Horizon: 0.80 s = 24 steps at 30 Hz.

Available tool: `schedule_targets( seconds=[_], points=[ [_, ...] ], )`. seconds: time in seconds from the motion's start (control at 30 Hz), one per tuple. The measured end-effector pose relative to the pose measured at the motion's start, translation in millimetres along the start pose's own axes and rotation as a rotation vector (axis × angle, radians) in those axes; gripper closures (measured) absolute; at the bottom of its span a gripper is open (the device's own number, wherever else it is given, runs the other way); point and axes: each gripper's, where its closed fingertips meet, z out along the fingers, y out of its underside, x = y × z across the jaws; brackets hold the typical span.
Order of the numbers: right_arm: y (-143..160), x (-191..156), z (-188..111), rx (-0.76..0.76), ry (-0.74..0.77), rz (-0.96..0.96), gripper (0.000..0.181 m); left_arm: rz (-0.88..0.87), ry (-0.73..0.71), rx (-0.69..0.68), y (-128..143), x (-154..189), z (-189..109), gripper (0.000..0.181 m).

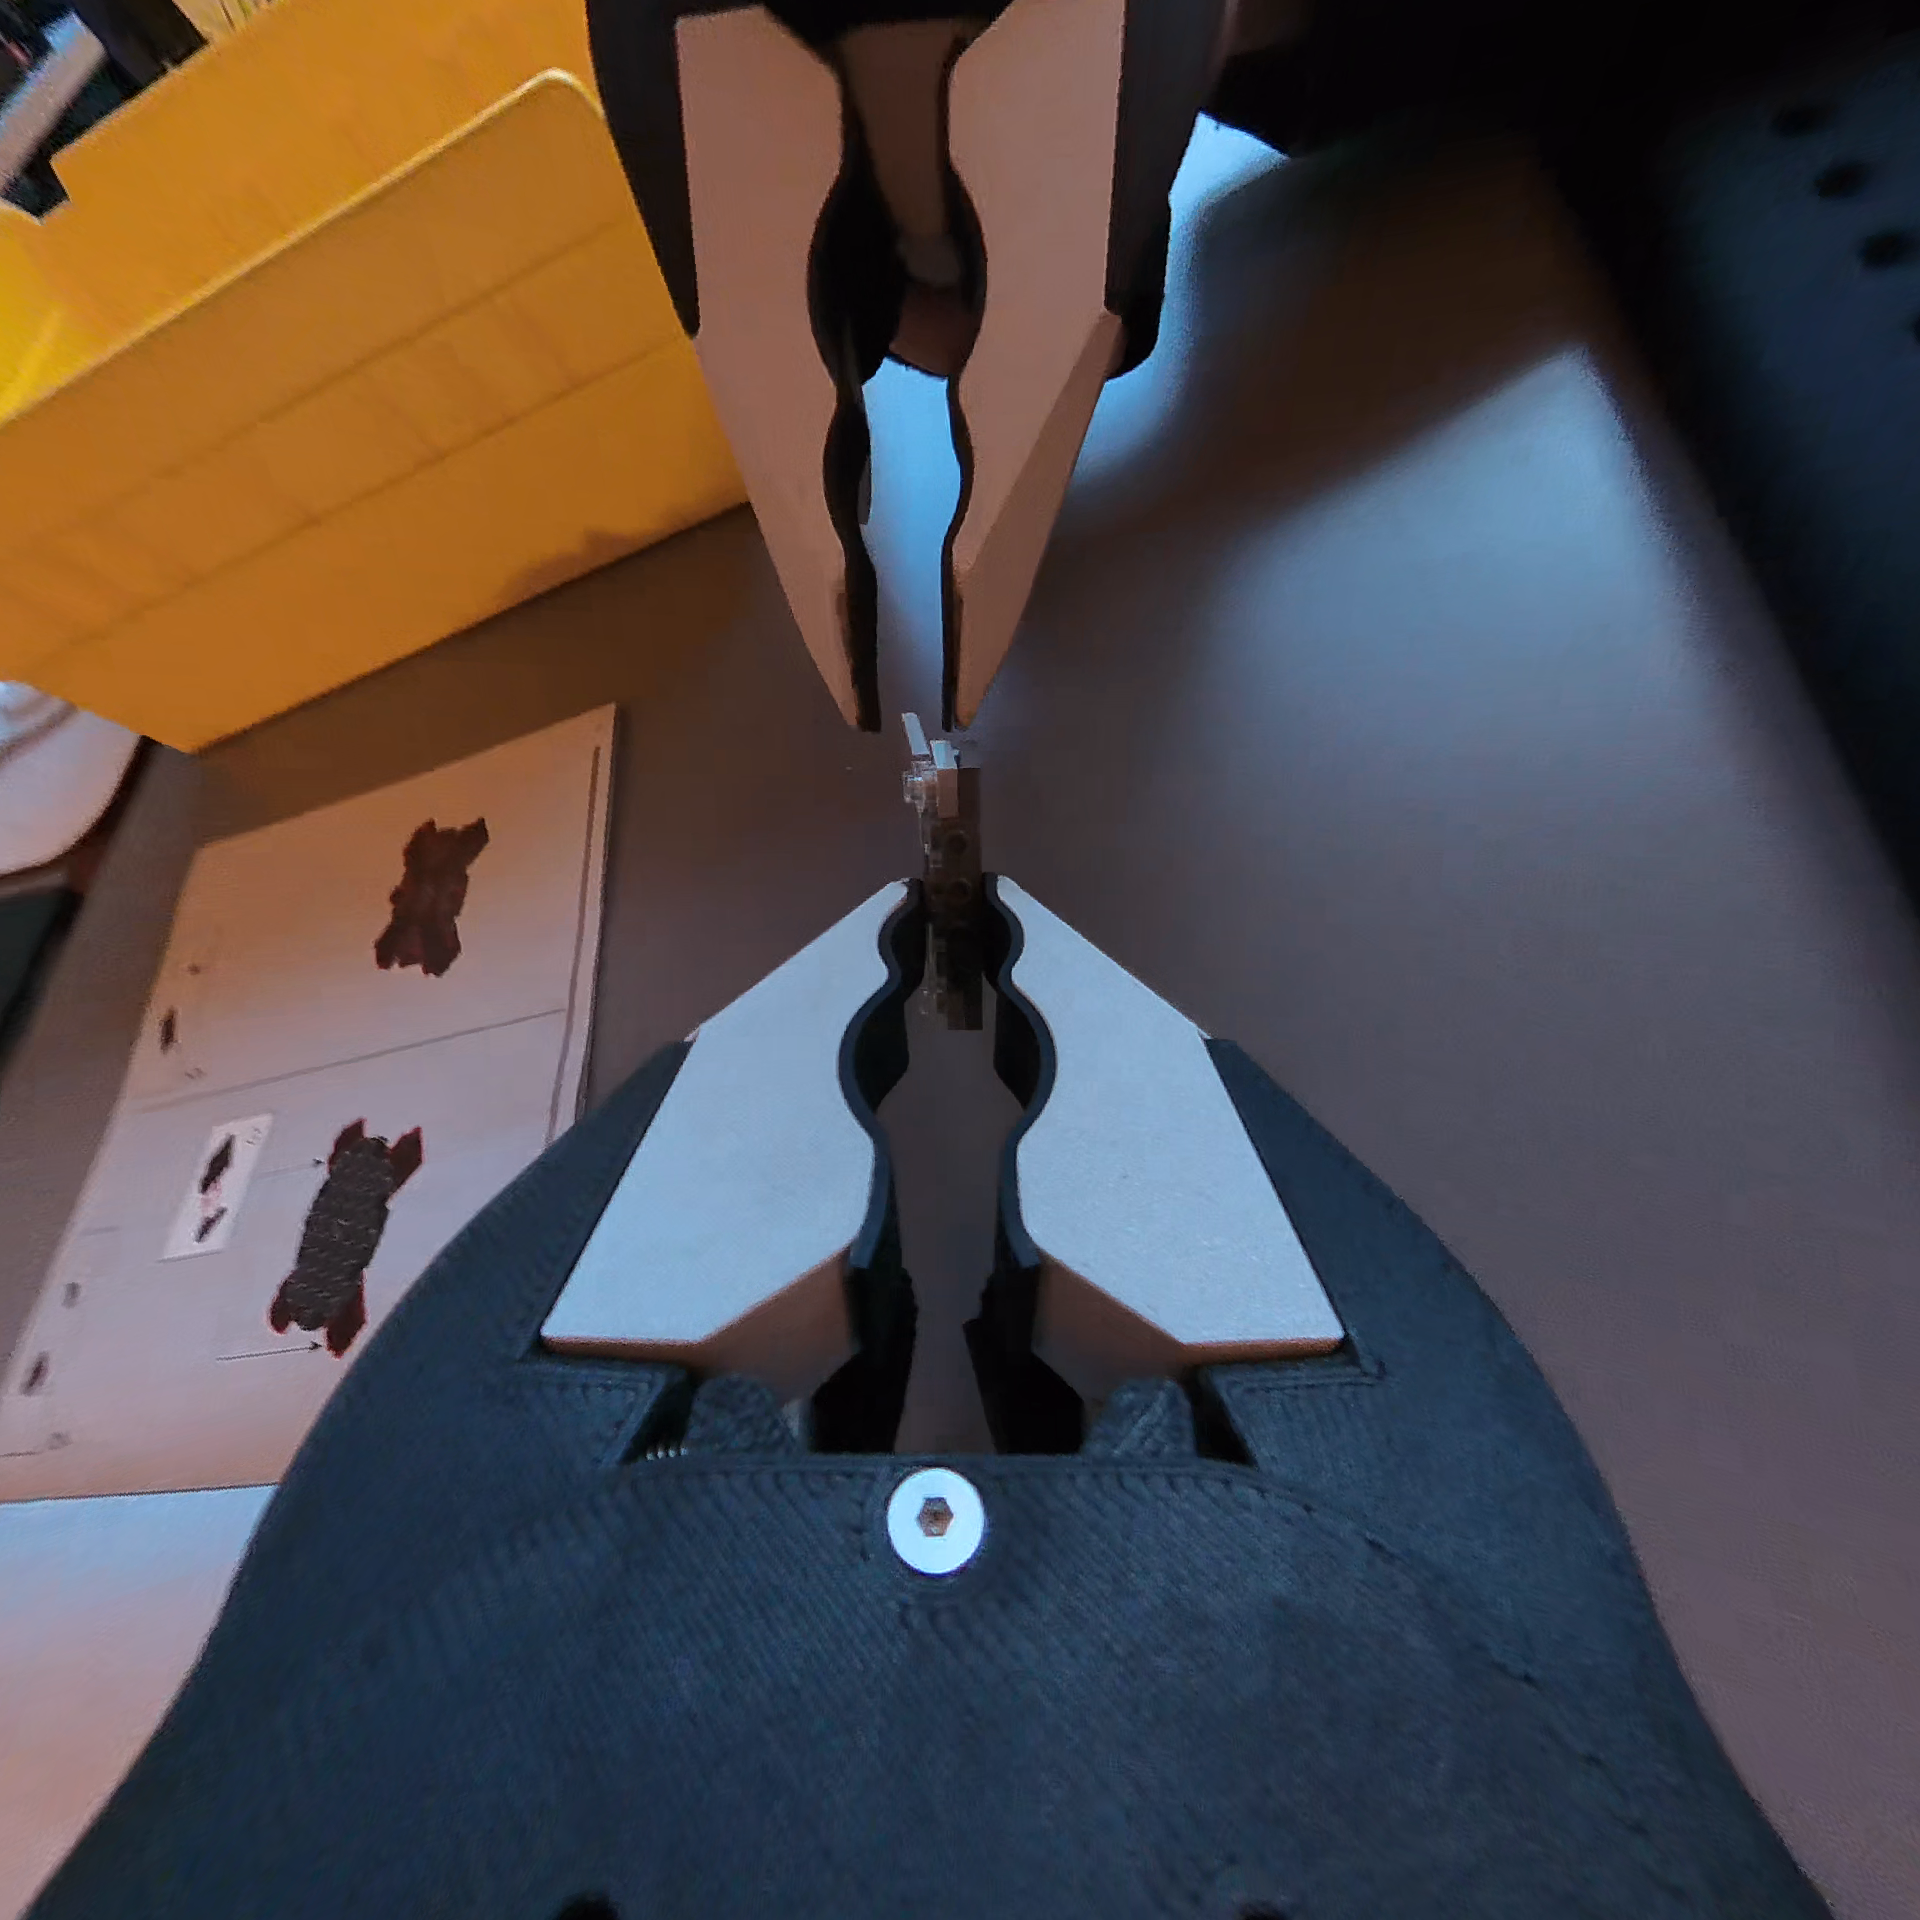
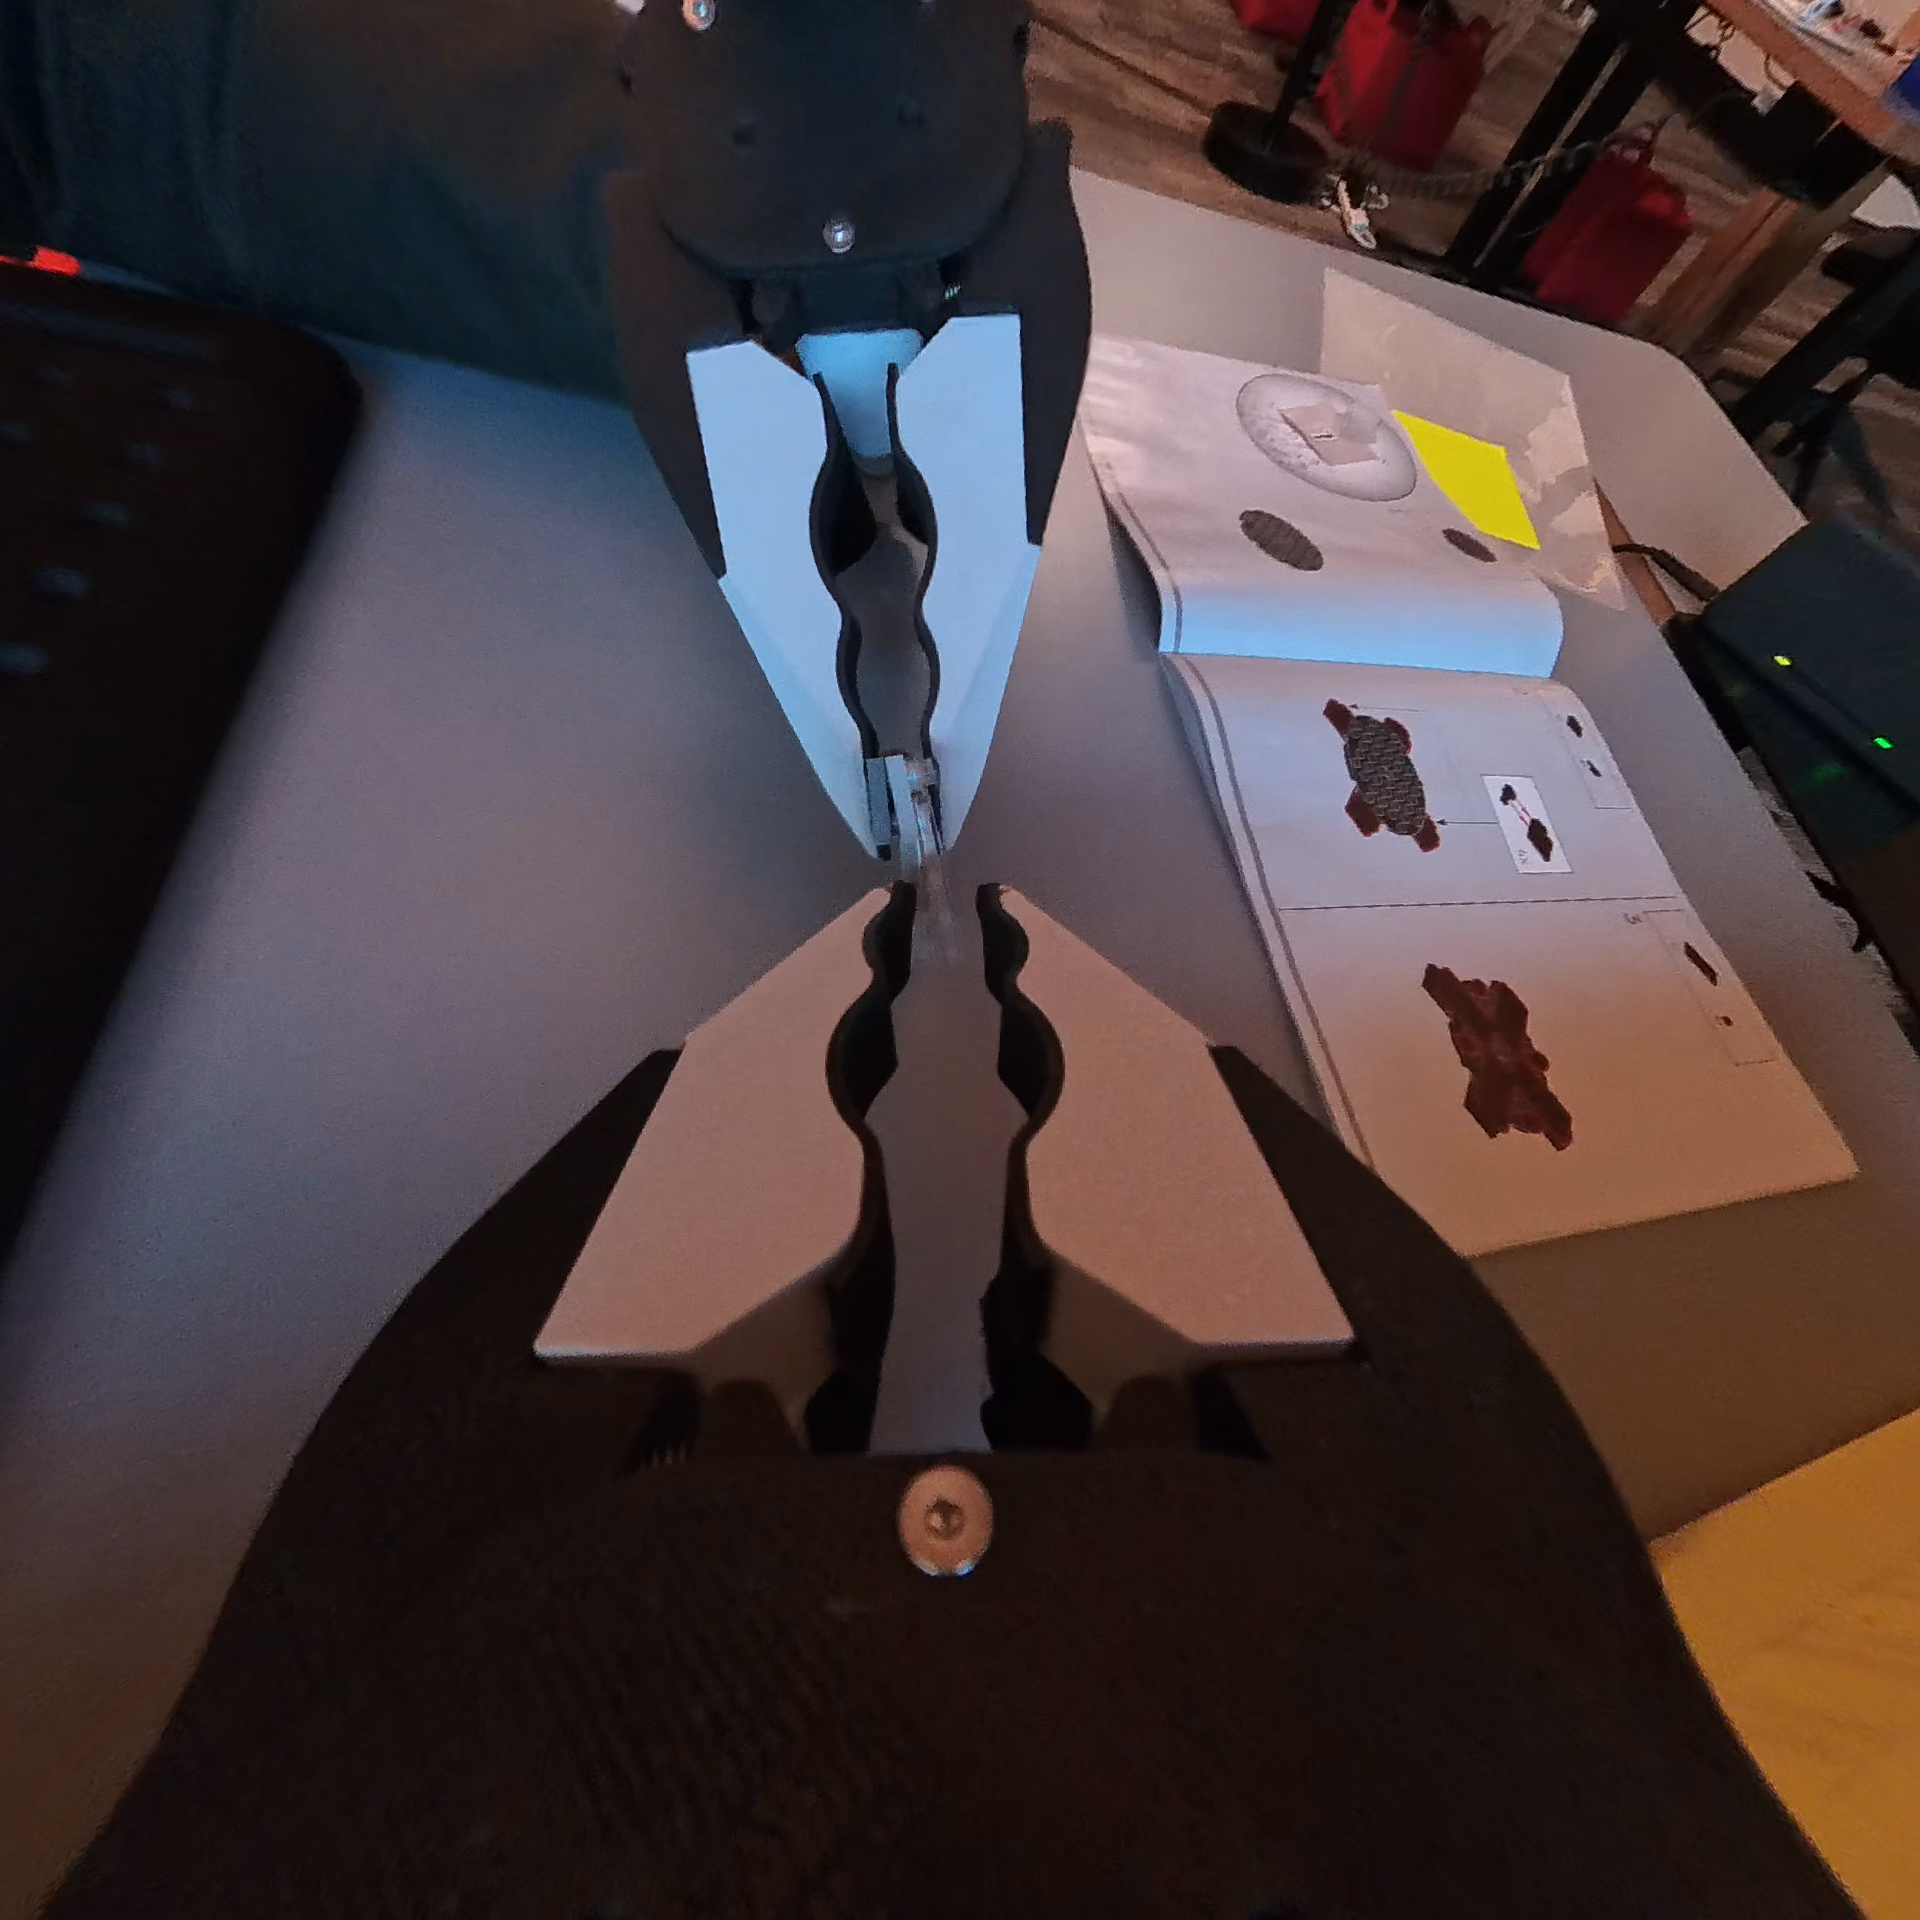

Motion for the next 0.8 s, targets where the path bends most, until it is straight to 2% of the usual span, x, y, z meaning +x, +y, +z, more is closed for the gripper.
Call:
schedule_targets(
  seconds=[0.17, 0.5, 0.8],
  points=[
    [3.8, -3.2, 1.6, -0.015, -0.029, 0.015, 0.178, 0.038, -0.012, -0.004, 0.2, 0.6, 0.4, 0.172],
    [8.3, -7.2, 5.0, -0.045, -0.034, -0.027, 0.178, 0.144, -0.048, -0.026, 2.1, 2.7, 1.3, 0.173],
    [7.0, -1.7, 5.2, -0.088, 0.028, -0.088, 0.179, 0.18, -0.081, -0.056, 7.0, 0.3, 0.4, 0.172]
  ],
)
